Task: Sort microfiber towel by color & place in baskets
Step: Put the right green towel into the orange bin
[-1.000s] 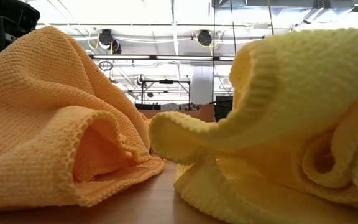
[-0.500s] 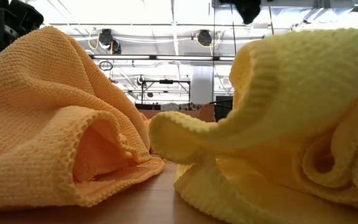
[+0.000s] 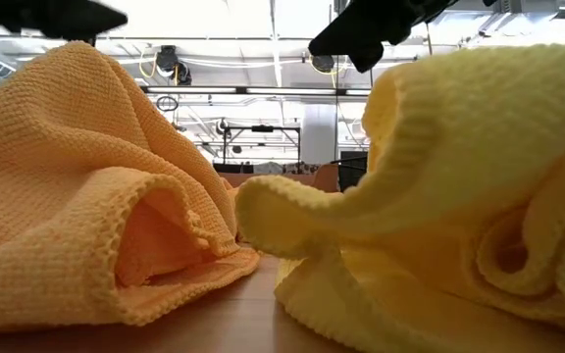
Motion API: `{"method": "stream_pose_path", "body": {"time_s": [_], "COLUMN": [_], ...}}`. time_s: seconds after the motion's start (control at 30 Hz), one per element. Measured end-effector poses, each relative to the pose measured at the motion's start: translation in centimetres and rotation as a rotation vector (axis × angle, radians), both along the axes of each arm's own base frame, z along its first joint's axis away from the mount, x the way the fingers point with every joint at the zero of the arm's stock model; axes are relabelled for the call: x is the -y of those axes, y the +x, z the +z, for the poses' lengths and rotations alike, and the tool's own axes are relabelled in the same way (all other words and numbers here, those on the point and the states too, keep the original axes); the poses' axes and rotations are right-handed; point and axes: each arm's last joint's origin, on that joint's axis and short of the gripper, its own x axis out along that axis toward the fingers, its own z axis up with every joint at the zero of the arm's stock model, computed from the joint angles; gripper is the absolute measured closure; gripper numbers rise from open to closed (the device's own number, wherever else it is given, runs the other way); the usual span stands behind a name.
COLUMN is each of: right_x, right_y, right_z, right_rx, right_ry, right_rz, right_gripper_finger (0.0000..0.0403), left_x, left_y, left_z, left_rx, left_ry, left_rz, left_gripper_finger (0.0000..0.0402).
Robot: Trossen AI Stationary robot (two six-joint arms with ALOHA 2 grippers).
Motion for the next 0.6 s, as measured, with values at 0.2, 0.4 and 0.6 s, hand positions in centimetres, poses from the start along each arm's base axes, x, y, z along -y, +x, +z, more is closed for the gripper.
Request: {"method": "stream_pose_path", "body": {"time_s": [0.2,0.4,0.6], "right_x": [0.0,0.0,0.2], "right_y": [0.0,-0.1,-0.5], "right_z": [0.0,-0.4,-1.5], "right_rx": [0.001,-0.007,-0.043], "right_ry": [-0.011,-0.017,0.014], "right_rz": [0.006,0.007,-0.045], "right_gripper_finger": [0.0403,0.0403,0.0403], "left_x": [0.1,0.3,0.8], "left_y": [1.2,3.3,6.5], "left_z": [6.4,10.3,8.3], "left_rx": [-0.060,-0.108,-0.271], "left_ry": [0.074,0.191,0.085], "left_rz": [-0.002,-0.048,-0.108], "left_gripper_finger": [0.0375,0.0375,0.0375]}}
